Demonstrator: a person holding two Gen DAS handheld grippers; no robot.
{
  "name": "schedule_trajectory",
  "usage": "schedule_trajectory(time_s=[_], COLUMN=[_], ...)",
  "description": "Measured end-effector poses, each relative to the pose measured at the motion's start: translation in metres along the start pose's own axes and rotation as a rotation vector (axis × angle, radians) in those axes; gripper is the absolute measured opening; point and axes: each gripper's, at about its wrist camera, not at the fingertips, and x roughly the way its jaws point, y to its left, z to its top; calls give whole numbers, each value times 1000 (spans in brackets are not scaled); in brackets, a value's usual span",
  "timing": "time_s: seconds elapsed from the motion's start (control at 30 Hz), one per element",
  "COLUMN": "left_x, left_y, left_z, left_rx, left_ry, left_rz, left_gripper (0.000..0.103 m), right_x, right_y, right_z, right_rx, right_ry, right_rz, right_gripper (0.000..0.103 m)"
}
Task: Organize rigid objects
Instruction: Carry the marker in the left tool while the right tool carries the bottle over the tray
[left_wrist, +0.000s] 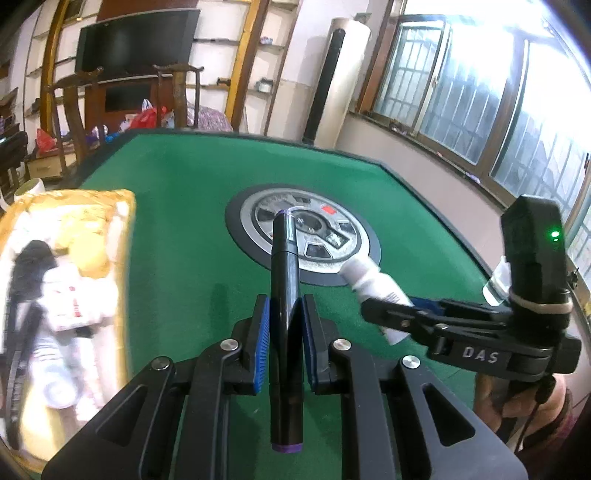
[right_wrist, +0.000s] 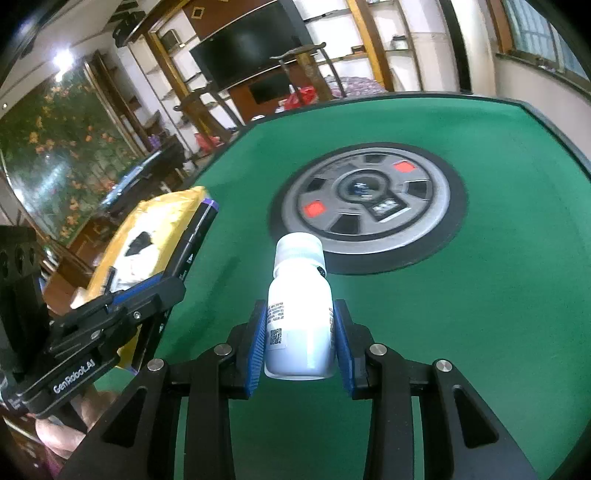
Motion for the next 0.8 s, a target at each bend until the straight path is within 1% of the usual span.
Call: schedule_trajectory(time_s=[0.07,0.2,0.3,0.43,0.63,0.73,0.8], left_x=[-12,-41,-59,-74,-81,-78,-73], left_y=[4,25,48,86,130,148,161], left_z=[2,4,2,-6,-20,-23,-24], left_rx=[-2,-35,-69,-130,-209,-239,-262], left_ry=[-17,-52,-71,-69,-69,-55,-37], left_rz=[7,33,77,131,203,235,242], left_gripper=[14,14,14,14,14,14,14], right_x=[1,5,13,29,53,68,77], right_y=[16,50,78,108,141,153,160], right_z=[3,8,11,10,7,7,5], right_rx=[-16,-56,-91,-135,-170,-181,-184], right_ry=[-1,-5,6,28,63,83,96], right_rz=[22,72,115,144,174,167,159], right_gripper=[30,30,31,31,31,31,31])
